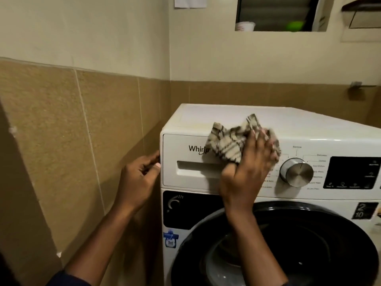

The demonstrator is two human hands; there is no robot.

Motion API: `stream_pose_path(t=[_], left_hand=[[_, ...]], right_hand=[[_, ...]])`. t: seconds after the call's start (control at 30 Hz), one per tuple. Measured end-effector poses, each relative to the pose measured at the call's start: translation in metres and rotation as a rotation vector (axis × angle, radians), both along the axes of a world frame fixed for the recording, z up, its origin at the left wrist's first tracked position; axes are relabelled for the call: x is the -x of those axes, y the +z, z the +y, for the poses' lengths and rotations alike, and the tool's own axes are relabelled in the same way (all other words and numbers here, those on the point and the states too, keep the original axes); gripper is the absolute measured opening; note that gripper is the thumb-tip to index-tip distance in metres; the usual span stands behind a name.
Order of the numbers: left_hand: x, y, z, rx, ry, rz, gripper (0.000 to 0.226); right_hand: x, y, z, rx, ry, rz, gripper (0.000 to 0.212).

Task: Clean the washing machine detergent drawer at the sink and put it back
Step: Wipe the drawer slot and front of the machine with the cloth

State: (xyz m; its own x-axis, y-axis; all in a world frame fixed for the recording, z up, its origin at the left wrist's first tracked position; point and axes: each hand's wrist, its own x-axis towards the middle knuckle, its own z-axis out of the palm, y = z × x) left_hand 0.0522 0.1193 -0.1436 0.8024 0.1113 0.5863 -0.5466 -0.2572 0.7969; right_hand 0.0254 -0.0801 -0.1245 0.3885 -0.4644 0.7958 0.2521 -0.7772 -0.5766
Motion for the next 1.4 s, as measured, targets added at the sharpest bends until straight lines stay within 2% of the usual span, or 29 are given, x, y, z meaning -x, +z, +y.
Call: stream_pose_path(t=[0.13,0.23,0.33,0.47,0.6,0.7,0.8,0.93,1.0,1.07,1.13,1.27,1.33,1.4], left_hand=[[-0.002,0.000,-0.001,-0.069,0.058,-0.043,0.035],[-0.002,0.000,-0.003,-0.093,0.100,-0.046,0.028],[0.001,0.002,-0.007,-0.072,0.093,-0.028,0.027],[0.001,0.003,-0.008,-0.062,0.115,-0.057,0.037],[-0.003,0.000,-0.009,-0.044,0.136,-0.038,0.039],[-0.004,0.000,-0.009,-0.046,0.113,-0.010,0.046],[-0.003,0.001,-0.008,-0.016,0.061,0.021,0.052],[-0.004,0.002,-0.006,0.056,-0.022,0.066,0.061],[-0.002,0.004,-0.006,0.132,-0.055,0.100,0.059],[-0.001,0.005,-0.004,0.174,-0.087,0.110,0.057],[-0.002,0.005,-0.003,0.219,-0.079,0.110,0.051],[0.001,0.005,-0.007,0.243,-0.066,0.110,0.057],[0.002,0.006,-0.007,0.240,-0.102,0.119,0.062],[0.001,0.007,-0.006,0.249,-0.126,0.144,0.061]], right_hand=[[-0.012,0.091,-0.004,0.236,0.089,0.437,0.039],[-0.028,0.114,0.041,0.419,0.249,0.623,0.036],[-0.031,0.103,0.080,0.607,0.318,0.522,0.028],[-0.027,0.094,0.050,0.706,0.251,0.402,0.029],[-0.011,0.096,-0.042,0.548,0.094,0.513,0.032],[-0.004,0.100,-0.082,0.423,-0.059,0.554,0.026],[-0.016,0.100,-0.052,0.458,-0.074,0.557,0.025],[-0.031,0.096,0.026,0.566,0.042,0.480,0.029],[-0.031,0.083,0.059,0.654,0.098,0.356,0.034],[-0.030,0.063,0.075,0.746,0.158,0.252,0.049],[-0.027,0.038,0.072,0.815,0.222,0.192,0.064],[-0.017,-0.023,0.037,1.020,0.210,0.105,0.072],[-0.010,-0.039,0.012,1.007,0.142,0.115,0.078],[-0.003,-0.045,-0.019,0.872,0.050,0.138,0.085]])
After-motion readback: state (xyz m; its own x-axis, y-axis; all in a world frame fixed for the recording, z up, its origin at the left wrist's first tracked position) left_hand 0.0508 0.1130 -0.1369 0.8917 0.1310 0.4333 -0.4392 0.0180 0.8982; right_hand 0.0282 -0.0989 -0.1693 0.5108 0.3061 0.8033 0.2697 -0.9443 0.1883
